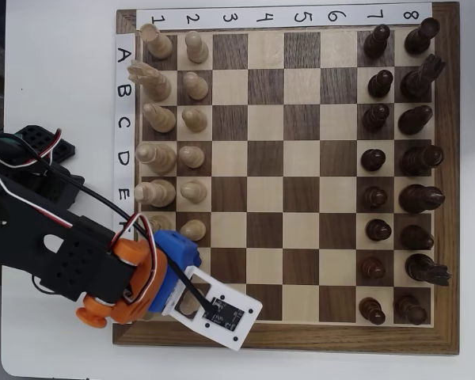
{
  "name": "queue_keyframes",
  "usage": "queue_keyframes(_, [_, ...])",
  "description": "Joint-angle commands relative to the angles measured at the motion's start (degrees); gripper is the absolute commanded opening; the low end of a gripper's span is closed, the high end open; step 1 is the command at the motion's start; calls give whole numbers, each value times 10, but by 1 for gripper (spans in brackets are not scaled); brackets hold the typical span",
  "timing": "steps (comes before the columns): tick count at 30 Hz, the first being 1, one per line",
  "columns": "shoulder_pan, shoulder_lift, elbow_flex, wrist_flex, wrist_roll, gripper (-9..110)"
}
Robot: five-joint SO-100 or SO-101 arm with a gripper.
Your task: Move the piece to destination
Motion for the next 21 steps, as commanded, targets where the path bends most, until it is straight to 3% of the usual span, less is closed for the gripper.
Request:
queue_keyframes(1, [11, 37, -69, 8, -5, 0])
queue_keyframes(21, [-24, 61, -230, 136, 15, 0])
